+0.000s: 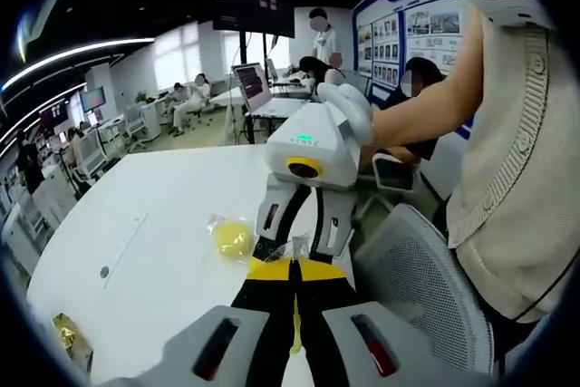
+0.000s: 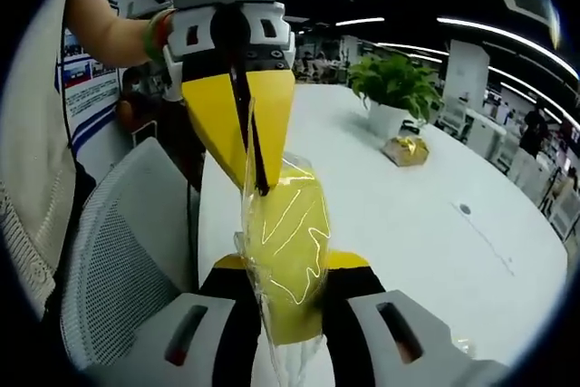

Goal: Compare the silicone blocks by pressing each to a similar depth, holding the contact briefly, and releasing to observe deformation and rebound differences across the visible hardness samples.

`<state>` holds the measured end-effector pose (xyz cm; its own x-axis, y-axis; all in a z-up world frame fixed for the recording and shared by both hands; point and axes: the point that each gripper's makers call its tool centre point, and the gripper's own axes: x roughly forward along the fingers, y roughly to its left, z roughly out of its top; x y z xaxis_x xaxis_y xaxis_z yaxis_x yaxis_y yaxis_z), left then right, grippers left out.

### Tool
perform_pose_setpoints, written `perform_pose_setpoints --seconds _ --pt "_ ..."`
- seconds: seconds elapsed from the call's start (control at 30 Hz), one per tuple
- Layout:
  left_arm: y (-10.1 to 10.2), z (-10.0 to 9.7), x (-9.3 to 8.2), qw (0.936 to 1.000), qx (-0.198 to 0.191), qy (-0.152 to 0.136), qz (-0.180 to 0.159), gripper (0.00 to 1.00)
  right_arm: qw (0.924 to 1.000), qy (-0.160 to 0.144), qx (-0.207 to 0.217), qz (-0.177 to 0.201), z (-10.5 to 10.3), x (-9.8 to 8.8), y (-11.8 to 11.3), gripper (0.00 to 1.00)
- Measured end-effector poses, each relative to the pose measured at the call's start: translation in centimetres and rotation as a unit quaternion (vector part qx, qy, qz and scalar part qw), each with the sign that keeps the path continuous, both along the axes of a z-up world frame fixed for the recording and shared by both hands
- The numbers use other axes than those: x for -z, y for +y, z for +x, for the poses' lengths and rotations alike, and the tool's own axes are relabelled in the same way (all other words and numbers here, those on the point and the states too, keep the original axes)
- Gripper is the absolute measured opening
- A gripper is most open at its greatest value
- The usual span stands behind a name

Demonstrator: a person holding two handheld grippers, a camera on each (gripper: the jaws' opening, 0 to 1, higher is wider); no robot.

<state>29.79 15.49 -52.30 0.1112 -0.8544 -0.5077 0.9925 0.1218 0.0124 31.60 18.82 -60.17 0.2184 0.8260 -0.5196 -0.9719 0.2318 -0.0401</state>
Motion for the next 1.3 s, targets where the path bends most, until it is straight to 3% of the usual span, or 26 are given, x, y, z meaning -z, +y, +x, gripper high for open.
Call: perform_pose_setpoints --seconds 0.63,0.9,1.1,1.23,1.3 --pt "0.3 0.2 0.0 0.9998 -0.017 0.012 -0.002 0.00 0.9997 0.019 0.010 0.011 -0.2 0.1 0.5 0.34" --pt "0.4 0.8 0.4 0.9994 -0.032 0.016 0.003 0.00 0.9973 0.013 0.058 0.044 0.2 -0.6 -0.4 0.47" --pt "0.5 1.4 1.7 0.9987 -0.044 0.023 0.013 0.00 0.9861 -0.012 0.136 0.095 1.3 -1.9 -2.9 0.56" --pt "0.4 2.4 3.1 0.9973 -0.064 0.033 0.016 0.00 0.9729 0.010 0.192 0.129 0.7 -1.7 -5.3 0.73" --pt "0.3 3.3 3.8 0.9958 -0.082 0.040 0.012 0.00 0.9655 0.013 0.219 0.141 0.2 -1.6 -6.8 0.76"
